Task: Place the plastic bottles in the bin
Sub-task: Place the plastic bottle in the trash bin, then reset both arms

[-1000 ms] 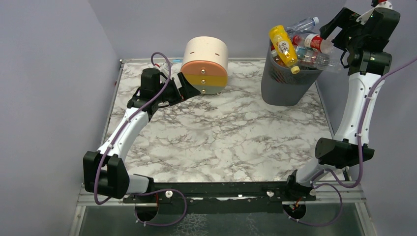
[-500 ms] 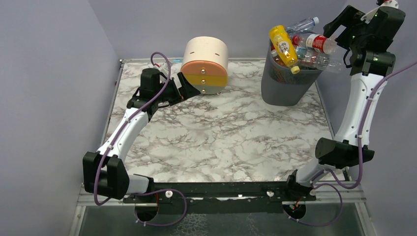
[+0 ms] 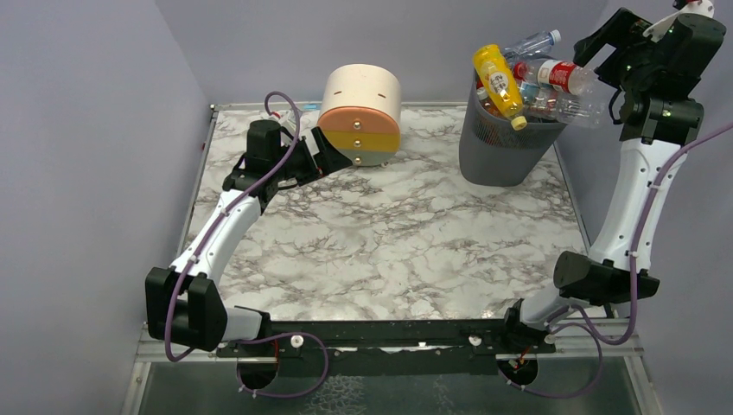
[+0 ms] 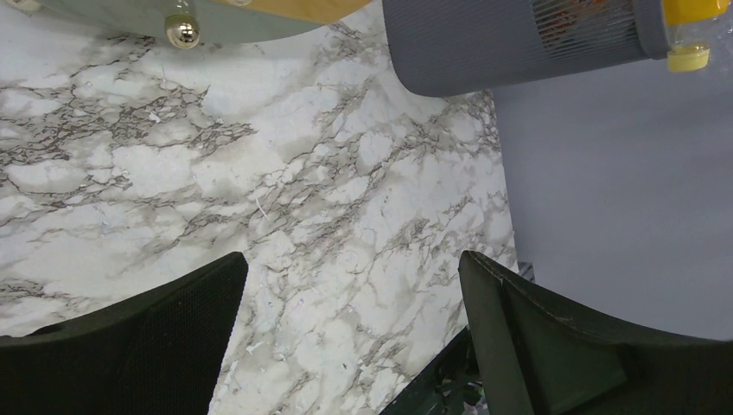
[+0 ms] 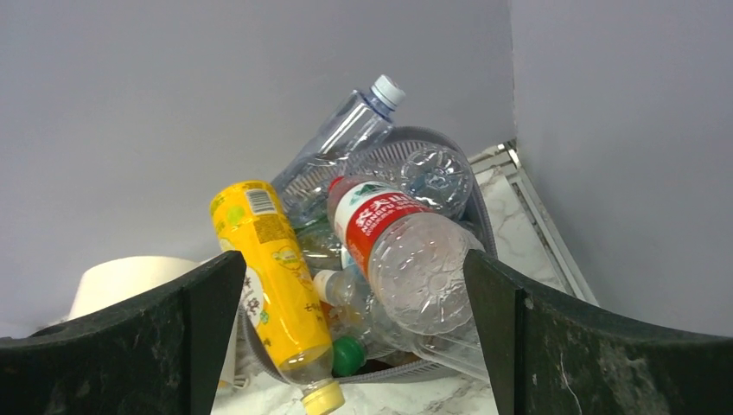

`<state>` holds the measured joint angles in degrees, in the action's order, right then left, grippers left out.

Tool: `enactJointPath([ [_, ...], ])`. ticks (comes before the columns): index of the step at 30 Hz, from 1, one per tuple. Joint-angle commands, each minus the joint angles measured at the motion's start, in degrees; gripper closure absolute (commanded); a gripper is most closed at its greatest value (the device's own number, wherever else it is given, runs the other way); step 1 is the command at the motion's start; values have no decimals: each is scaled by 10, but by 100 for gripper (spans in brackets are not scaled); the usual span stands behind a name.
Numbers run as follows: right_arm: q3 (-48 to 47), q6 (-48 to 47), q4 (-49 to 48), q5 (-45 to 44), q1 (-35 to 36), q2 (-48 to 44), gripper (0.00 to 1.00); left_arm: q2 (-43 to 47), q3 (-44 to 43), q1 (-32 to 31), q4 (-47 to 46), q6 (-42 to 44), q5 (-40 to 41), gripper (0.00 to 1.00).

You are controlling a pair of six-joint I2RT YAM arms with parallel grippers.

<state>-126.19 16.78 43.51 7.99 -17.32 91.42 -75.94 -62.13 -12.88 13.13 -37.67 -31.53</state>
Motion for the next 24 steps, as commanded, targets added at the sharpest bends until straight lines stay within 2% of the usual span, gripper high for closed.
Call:
enactJointPath([
  [1,-7,13,-26,59,-3,-45,0,25,-14,-3,-18,1,8,1],
  [4,19,24,-40,121,-3,-69,0,32,-22,-3,-18,10,7,1],
  [11,162,46,-123,232,-3,-171,0,57,-56,-3,20,59,28,1],
  [14,220,67,-157,279,-2,-204,0,73,-72,-2,56,98,74,1],
  [17,317,102,-215,323,2,-246,1,100,-69,-2,77,136,131,1],
  [19,365,109,-242,331,18,-271,0,122,-51,-2,78,156,159,1],
  [24,461,83,-237,301,69,-319,0,165,30,-2,58,187,206,1],
])
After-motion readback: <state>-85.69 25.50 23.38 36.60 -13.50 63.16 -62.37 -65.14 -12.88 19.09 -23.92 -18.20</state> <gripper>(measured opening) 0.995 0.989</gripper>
